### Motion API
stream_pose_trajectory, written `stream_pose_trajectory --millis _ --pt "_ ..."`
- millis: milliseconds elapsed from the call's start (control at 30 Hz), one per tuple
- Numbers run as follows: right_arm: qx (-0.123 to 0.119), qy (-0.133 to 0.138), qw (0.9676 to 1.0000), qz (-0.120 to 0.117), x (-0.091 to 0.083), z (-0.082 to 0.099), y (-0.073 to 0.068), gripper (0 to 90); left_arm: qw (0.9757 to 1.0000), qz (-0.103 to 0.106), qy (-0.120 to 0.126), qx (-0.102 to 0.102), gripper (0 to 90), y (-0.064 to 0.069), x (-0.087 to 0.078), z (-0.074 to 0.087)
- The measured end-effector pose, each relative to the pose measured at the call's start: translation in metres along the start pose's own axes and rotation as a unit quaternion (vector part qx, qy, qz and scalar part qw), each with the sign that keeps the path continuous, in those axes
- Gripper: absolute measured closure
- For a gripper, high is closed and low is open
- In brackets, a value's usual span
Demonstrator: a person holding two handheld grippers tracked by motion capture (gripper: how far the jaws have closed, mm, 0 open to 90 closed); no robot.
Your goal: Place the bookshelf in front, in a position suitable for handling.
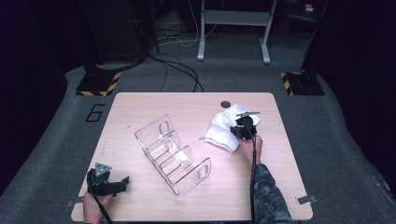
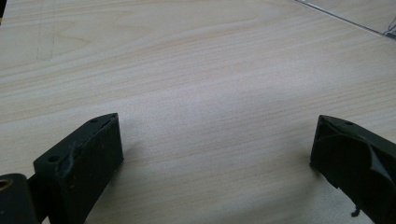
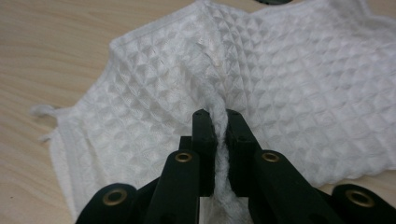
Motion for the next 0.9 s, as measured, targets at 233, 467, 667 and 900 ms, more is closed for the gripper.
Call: stream_pose_trajectory --millis 233,467,667,900 --pt "-0.008 0.027 0.9996 0.007 -0.034 -0.007 0.010 84.7 1.0000 -0.001 0.001 0.001 2.1 0.000 0.000 0.000" --pt "-0.024 0.049 0.9984 0.011 -0.078 0.001 0.017 84.7 1.0000 -0.002 -0.001 0.002 2.1 -0.001 0.000 0.000" --pt "-0.034 0.060 0.9975 0.017 -0.113 0.016 0.023 84.6 1.0000 -0.002 -0.001 0.000 2.1 0.000 0.000 0.000" --pt "-0.026 0.067 0.9969 0.031 -0.152 0.040 0.034 84.6 1.0000 -0.002 0.001 -0.002 2.1 0.000 0.000 0.000"
Point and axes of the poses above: each handheld gripper's, and its own axes: x roughly forward along the jaws, z roughly out of its underside, y roughly to its right, the point moved 9 cm from there along x, roughly forward along the jaws, and after that the axes turned 11 degrees about -x, right-handed, at the moved point
